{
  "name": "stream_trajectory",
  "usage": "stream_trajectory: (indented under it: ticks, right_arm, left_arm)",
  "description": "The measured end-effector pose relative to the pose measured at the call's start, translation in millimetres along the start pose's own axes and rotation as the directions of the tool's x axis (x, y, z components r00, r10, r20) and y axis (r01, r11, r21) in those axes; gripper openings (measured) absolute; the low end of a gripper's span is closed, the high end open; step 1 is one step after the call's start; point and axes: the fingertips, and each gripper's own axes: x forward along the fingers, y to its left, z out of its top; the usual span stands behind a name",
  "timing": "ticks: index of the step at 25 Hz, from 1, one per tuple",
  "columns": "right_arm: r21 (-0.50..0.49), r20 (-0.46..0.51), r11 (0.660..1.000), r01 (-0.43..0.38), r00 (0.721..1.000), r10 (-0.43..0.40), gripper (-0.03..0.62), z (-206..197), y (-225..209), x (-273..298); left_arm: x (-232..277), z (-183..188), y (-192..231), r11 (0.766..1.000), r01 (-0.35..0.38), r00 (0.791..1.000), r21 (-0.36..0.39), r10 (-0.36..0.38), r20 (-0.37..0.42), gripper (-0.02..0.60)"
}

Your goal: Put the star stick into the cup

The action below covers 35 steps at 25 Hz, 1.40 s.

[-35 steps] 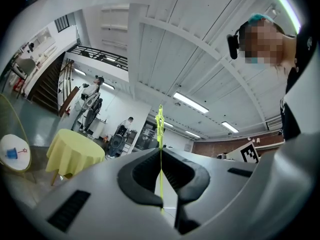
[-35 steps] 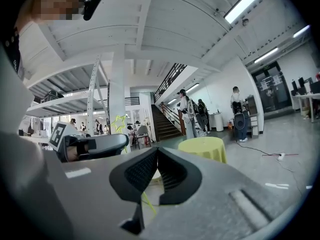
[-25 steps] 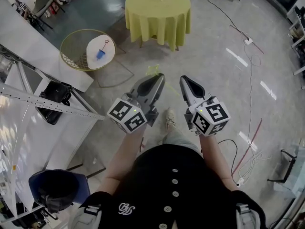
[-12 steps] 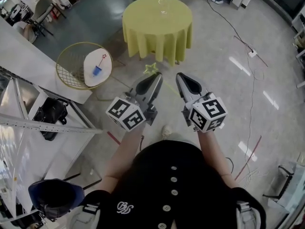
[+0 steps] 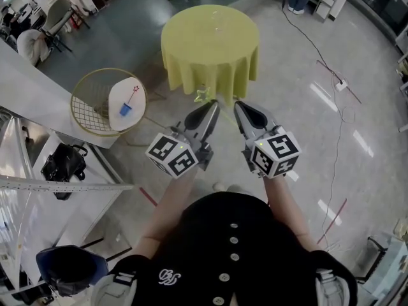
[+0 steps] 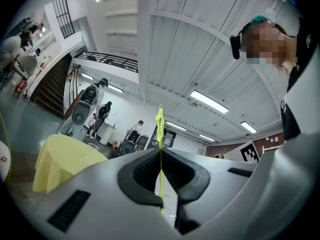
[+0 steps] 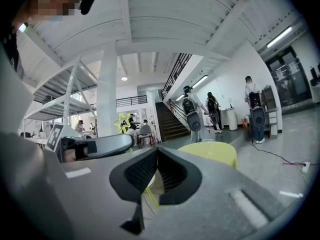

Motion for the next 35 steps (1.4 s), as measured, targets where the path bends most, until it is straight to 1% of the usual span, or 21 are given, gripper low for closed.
stream_trajectory:
  ticks: [4,11,15,19,23,27,31,35]
  right_arm:
    - [0.025,0.001,0.999,0.025,1.0,-0.025,0.003,-1.9,-17.4,5.1]
    - [0.046,-0.025,0.998,0.042,0.999,-0.041,0.003,-16.2,-35.1,12.9]
    - [0.044,-0.023,0.997,0.056,0.998,-0.055,0.003,-13.8,-48.7,25.0]
    - [0.039,-0.021,0.997,0.068,0.998,-0.067,0.003,-6.6,-61.9,41.0]
    - [0.031,-0.015,0.997,0.071,0.997,-0.071,0.003,1.4,-75.6,67.6]
    - [0.042,-0.023,0.997,0.069,0.997,-0.069,0.003,2.3,-86.3,99.0]
    - [0.045,-0.032,0.997,0.069,0.997,-0.067,0.003,6.7,-98.8,132.1]
    - [0.054,-0.04,0.995,0.08,0.996,-0.078,0.003,11.8,-112.8,162.3]
  left_arm:
    - [13.3,-5.1,9.6,1.0,0.006,1.0,-0.012,-0.006,-0.023,0.014]
    - [34.1,-16.1,26.7,0.999,0.025,0.999,-0.041,-0.025,-0.021,0.014]
    - [48.4,-14.7,39.0,0.999,0.033,0.999,-0.042,-0.034,-0.039,0.014]
    - [66.2,-10.4,54.0,0.997,0.052,0.998,-0.056,-0.053,-0.024,0.014]
    - [82.0,1.4,73.0,0.997,0.062,0.998,-0.039,-0.063,-0.023,0.014]
    - [96.2,4.5,102.8,0.997,0.055,0.998,-0.048,-0.056,-0.026,0.014]
    - [111.2,10.2,130.7,0.997,0.054,0.997,-0.054,-0.056,-0.052,0.014]
    - [126.5,24.0,159.9,0.996,0.055,0.997,-0.064,-0.058,-0.043,0.014]
